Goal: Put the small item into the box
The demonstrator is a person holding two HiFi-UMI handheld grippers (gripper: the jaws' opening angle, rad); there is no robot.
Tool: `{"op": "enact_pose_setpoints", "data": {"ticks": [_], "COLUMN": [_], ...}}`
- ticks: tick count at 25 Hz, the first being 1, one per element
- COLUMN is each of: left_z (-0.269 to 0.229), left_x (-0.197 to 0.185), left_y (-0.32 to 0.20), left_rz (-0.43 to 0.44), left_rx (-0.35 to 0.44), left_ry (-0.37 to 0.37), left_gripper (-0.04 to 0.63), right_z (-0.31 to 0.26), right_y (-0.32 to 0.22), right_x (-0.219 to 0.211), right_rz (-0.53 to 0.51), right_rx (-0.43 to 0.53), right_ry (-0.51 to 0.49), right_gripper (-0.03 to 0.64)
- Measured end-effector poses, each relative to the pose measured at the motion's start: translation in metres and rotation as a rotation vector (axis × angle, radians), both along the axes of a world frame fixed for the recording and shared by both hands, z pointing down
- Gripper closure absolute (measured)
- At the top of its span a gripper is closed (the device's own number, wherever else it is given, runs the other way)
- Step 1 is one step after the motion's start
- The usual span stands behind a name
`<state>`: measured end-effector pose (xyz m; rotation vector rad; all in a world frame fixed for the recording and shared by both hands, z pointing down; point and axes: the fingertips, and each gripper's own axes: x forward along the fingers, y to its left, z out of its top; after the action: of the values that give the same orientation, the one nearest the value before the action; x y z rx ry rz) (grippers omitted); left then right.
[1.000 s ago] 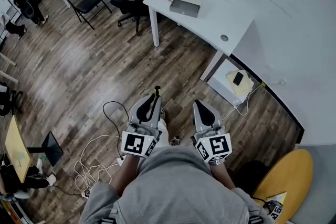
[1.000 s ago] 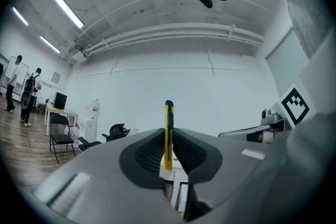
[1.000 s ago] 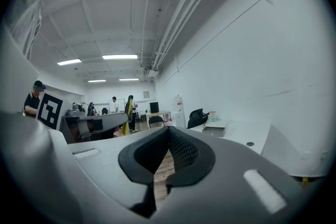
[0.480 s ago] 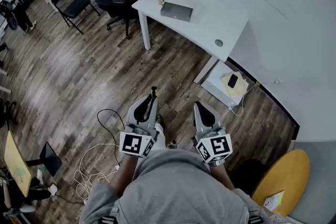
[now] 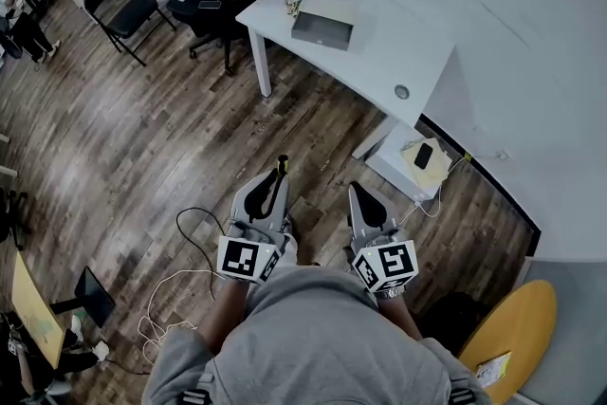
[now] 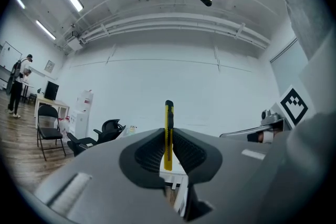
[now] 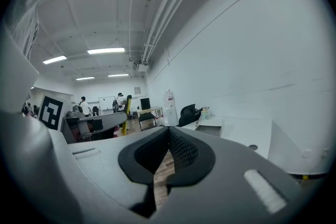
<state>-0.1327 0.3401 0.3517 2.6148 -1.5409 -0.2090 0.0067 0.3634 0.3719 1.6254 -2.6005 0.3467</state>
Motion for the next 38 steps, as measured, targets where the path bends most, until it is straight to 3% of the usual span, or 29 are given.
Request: {"op": "enact_pose_setpoints", "data": {"ticks": [21,38], "left_z": [-0.006,0.006], "left_x": [-0.046,-0.055], "left_y": [-0.115,-0.162], "left_rz": [0.071,0.031], "left_rx": [0.033,0.004], "left_ry": [0.012,-0.008], "left_gripper": [0.548,0.548], "right_z": [0.0,0.015], "right_y": [-0.106,-0.157], "right_x": [-0.041,-0.036], "right_rz": [0.081,0.089], "right_rx": [0.017,-0.017], "right_ry": [-0.002,-0.02], "right_gripper": [0.6,0.601]}}
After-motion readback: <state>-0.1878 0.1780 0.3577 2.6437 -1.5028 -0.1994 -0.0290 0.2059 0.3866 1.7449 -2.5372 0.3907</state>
